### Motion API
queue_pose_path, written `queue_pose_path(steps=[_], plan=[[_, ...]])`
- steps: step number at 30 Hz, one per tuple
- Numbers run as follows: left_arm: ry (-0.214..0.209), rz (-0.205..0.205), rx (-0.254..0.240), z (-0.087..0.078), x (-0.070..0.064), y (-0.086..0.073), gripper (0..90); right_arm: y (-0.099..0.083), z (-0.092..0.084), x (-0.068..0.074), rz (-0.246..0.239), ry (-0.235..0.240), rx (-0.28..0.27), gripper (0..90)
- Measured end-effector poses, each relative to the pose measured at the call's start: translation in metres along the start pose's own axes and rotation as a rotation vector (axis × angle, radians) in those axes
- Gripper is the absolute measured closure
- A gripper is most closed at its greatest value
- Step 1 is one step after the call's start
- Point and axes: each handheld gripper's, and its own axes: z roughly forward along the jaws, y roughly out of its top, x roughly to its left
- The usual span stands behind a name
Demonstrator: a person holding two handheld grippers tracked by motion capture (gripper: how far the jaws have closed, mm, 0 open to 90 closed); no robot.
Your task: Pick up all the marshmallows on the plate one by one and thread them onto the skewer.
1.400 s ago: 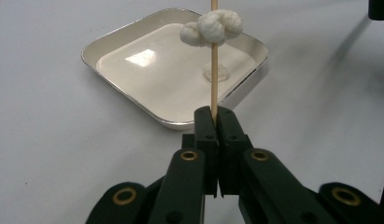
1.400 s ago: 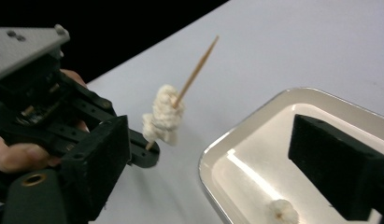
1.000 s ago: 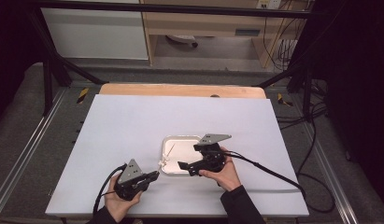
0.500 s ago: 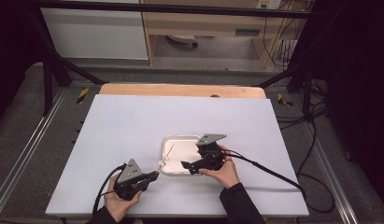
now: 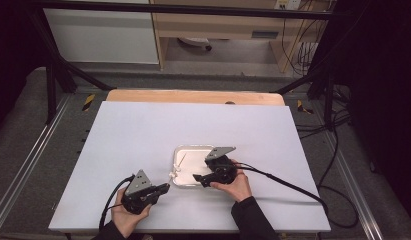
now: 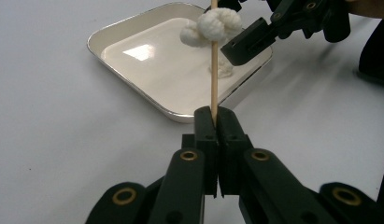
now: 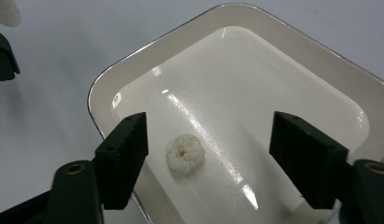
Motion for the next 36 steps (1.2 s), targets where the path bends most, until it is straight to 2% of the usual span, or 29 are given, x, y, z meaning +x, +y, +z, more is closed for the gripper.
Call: queue_pose_path(steps=[10,20,27,31,36], plan=[[-0.002,0.001,0.001,0.0002,-0.0002,0.0003,88.4,-0.0051,0.0072,0.0029,-0.048,0.032,0.012,52.5],[-0.003,0.003,0.0,0.0003,-0.0004,0.0004,88.4,-0.0082,0.0086,0.0054,-0.095,0.035,0.024,65.2],[-0.003,0.003,-0.001,0.0005,-0.001,0.0004,88.4,-0.009,0.0082,0.0069,-0.096,0.044,0.021,70.8],[-0.004,0.004,-0.002,0.0004,-0.0009,0.0006,88.4,-0.0085,0.0073,0.0071,-0.075,0.045,0.026,72.0],[-0.004,0.005,-0.001,0.0,-0.0011,0.0007,88.4,-0.0047,0.0021,0.0064,-0.05,0.057,0.002,72.9]])
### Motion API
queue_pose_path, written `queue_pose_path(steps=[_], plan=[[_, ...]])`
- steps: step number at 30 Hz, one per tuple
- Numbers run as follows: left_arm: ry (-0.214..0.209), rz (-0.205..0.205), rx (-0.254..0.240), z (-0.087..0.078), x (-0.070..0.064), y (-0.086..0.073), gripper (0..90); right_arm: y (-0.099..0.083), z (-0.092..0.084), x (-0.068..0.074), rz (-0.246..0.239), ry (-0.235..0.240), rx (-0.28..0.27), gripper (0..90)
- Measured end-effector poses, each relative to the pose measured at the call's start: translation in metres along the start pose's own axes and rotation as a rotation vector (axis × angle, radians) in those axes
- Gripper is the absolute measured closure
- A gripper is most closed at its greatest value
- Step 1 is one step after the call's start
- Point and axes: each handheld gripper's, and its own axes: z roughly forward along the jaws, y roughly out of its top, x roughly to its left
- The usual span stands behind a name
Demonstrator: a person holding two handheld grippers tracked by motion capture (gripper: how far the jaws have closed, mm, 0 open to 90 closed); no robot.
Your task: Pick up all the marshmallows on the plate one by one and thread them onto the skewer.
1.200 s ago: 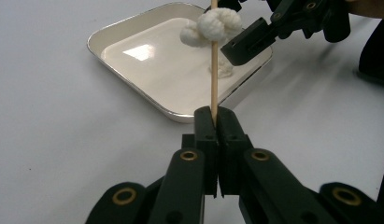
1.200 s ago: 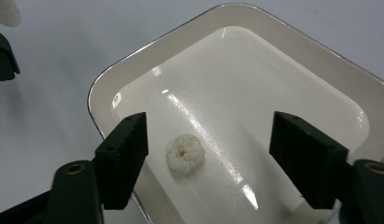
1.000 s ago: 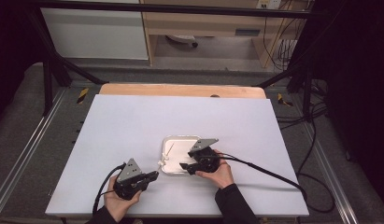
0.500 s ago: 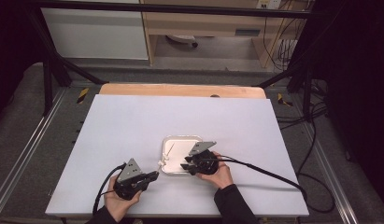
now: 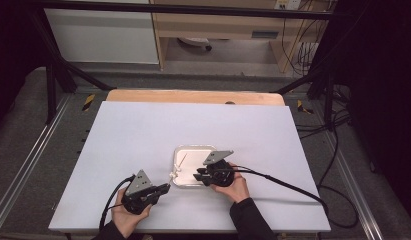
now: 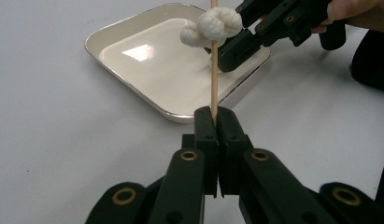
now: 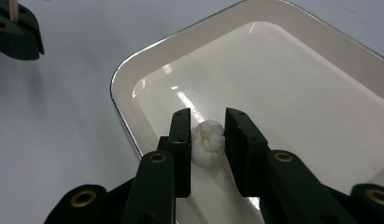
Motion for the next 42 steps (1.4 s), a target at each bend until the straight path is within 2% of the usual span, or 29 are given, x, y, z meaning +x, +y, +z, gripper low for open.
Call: queue_pose_path(steps=[9,23,42], plan=[[0.001,0.003,-0.001,0.0,-0.001,0.0,88.4,0.011,-0.019,-0.001,0.039,0.033,-0.076,73.6],[-0.001,0.004,-0.007,0.0,-0.001,0.0,88.4,0.026,-0.051,-0.003,0.093,0.055,-0.178,74.3],[-0.002,0.007,-0.007,0.0,-0.002,0.0,88.4,0.04,-0.082,-0.008,0.164,0.094,-0.33,75.2]])
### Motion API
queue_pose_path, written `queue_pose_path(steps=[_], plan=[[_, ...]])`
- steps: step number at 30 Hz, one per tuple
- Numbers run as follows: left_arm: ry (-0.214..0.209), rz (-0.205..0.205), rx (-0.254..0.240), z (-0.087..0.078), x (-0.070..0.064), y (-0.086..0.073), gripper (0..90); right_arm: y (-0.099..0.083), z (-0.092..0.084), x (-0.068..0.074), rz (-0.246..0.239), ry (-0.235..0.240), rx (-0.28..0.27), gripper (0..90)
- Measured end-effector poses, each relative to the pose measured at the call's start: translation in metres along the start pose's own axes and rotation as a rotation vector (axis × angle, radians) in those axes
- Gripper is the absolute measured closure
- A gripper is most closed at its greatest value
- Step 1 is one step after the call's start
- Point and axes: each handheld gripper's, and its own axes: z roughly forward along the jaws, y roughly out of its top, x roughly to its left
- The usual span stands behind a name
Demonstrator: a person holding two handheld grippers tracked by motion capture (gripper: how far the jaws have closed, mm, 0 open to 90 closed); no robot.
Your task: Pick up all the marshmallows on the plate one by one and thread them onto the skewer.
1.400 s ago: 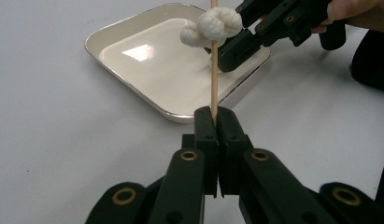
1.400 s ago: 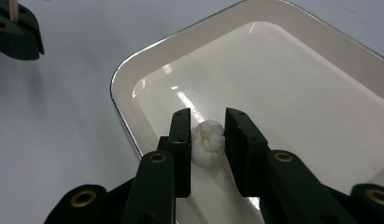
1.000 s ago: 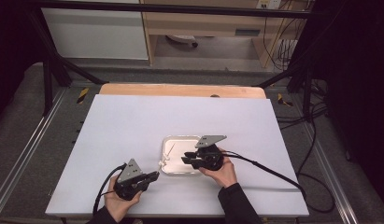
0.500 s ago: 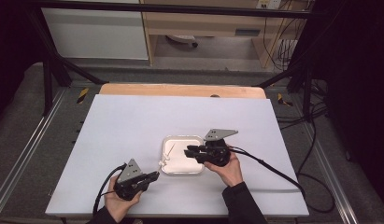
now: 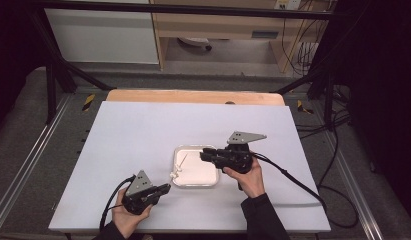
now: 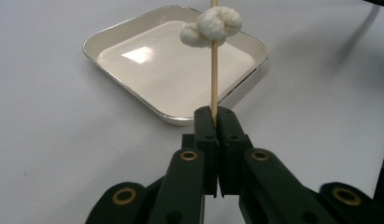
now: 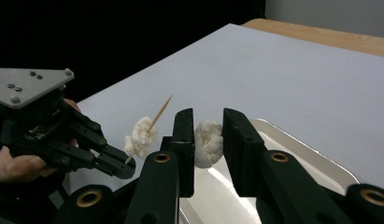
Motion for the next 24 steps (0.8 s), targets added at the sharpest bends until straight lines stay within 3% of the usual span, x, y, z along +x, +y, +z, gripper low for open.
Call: queue_pose_path(steps=[11,24], plan=[[-0.003,0.006,-0.002,0.0,-0.001,0.0,88.4,0.012,-0.006,0.0,0.045,0.053,-0.064,75.4],[-0.003,0.01,-0.007,0.0,-0.002,0.001,88.4,0.02,0.014,0.002,0.079,0.102,-0.055,75.6]])
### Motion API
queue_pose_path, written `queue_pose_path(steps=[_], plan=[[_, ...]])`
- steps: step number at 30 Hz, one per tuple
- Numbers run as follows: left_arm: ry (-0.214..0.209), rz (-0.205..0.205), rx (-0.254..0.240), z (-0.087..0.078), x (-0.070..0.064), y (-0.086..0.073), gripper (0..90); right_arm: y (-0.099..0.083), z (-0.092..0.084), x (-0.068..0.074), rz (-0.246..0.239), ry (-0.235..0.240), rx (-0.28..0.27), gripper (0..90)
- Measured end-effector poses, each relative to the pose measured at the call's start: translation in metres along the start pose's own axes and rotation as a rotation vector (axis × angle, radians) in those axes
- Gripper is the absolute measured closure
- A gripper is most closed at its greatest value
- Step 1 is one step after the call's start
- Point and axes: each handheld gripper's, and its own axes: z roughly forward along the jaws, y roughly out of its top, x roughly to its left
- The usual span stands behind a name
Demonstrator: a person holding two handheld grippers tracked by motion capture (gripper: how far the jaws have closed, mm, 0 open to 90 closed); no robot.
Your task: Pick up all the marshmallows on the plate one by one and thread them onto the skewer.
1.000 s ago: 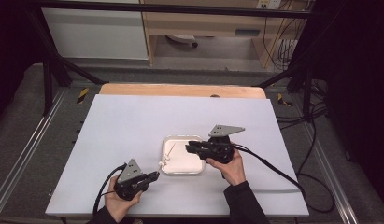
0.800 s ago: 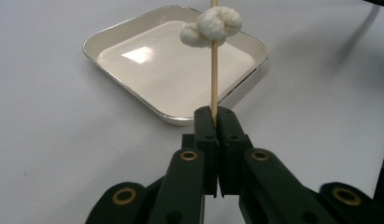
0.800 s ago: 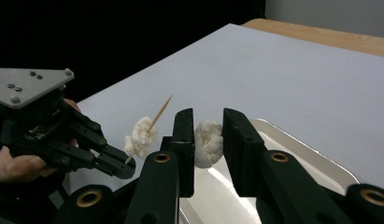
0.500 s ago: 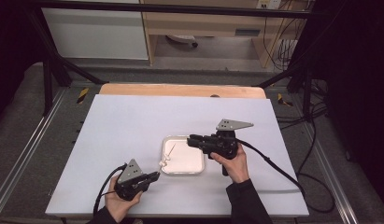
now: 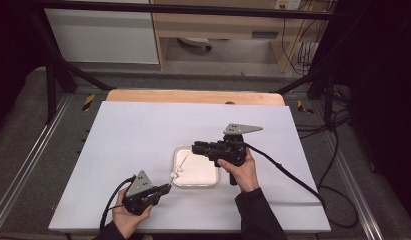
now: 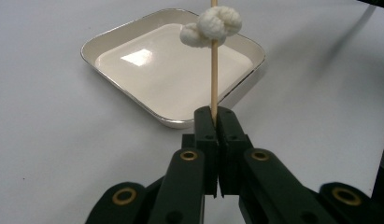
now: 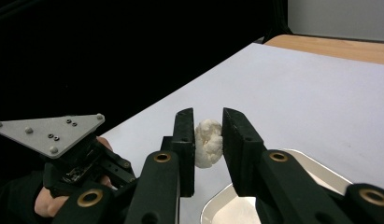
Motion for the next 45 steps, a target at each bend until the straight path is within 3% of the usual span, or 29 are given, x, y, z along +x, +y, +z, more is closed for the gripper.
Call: queue_pose_path(steps=[30,38,45], plan=[[-0.002,0.012,0.011,0.001,-0.001,0.0,88.5,-0.013,0.019,-0.004,0.069,0.07,0.044,76.1],[-0.001,0.005,0.007,0.001,-0.001,-0.001,88.5,-0.018,0.023,-0.001,0.071,0.077,0.035,77.1],[-0.004,0.003,-0.016,0.0,-0.001,0.0,88.5,-0.027,0.03,0.002,0.069,0.089,0.067,77.0]])
